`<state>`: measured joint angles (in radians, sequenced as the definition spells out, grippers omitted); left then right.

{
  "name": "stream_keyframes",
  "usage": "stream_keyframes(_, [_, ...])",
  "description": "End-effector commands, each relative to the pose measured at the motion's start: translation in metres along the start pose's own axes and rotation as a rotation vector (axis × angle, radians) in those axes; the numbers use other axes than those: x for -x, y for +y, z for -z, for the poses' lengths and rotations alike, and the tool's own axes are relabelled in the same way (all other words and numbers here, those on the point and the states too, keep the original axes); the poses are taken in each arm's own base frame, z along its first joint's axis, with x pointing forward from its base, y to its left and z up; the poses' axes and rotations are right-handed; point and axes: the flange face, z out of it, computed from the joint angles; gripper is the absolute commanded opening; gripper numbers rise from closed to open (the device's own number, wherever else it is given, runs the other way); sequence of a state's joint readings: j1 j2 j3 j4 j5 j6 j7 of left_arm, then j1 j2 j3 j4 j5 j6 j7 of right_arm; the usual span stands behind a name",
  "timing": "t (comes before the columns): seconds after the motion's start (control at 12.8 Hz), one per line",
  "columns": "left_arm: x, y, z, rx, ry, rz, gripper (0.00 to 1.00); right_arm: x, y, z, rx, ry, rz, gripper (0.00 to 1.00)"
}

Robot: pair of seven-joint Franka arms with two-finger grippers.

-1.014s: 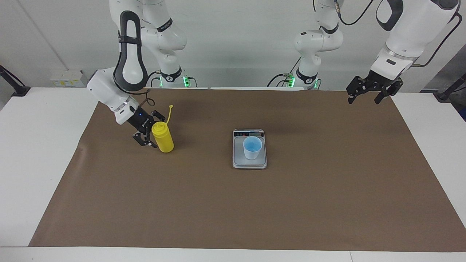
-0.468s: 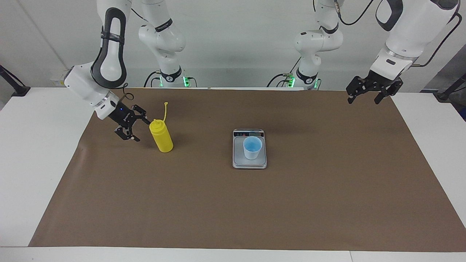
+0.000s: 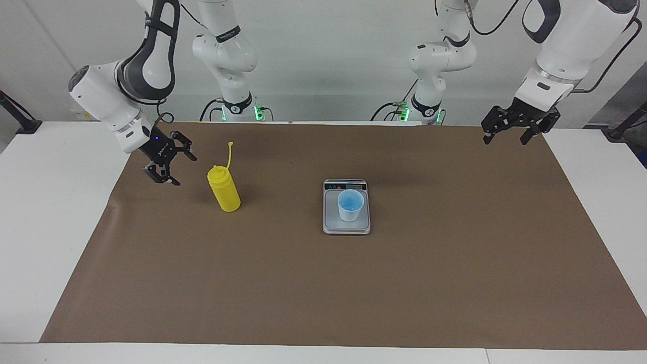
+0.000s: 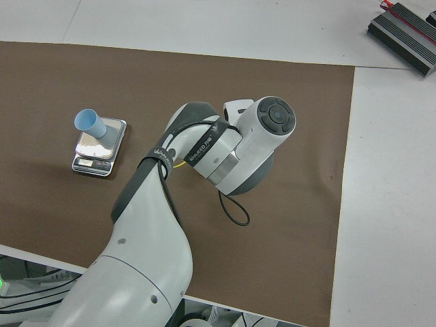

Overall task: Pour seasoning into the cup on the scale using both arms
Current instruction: 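Set the bottle upright, open the right gripper and draw back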

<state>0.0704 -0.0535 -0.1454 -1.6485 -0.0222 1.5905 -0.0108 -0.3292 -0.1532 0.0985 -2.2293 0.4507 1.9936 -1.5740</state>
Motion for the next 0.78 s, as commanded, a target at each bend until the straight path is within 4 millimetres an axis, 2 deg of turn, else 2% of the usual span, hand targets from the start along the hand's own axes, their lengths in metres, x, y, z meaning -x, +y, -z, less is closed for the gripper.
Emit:
stream_keyframes(0.0, [0.005, -0.003, 0.004, -0.001, -0.005, -0.002, 1.00, -0.052, -0.034, 0.031, 0.020, -0.165, -0.169, 1.00])
stream_keyframes(0.16, [0.005, -0.003, 0.004, -0.001, -0.005, 0.000, 1.00, -0.092, -0.051, 0.051, 0.046, -0.267, -0.311, 1.00])
stream_keyframes(0.47, [0.005, -0.003, 0.004, 0.000, -0.005, 0.000, 1.00, -0.150, -0.070, 0.095, 0.123, -0.344, -0.666, 1.00])
stream_keyframes(0.7, [0.005, -0.003, 0.004, -0.001, -0.005, 0.000, 1.00, -0.176, -0.055, 0.120, 0.213, -0.365, -0.832, 1.00])
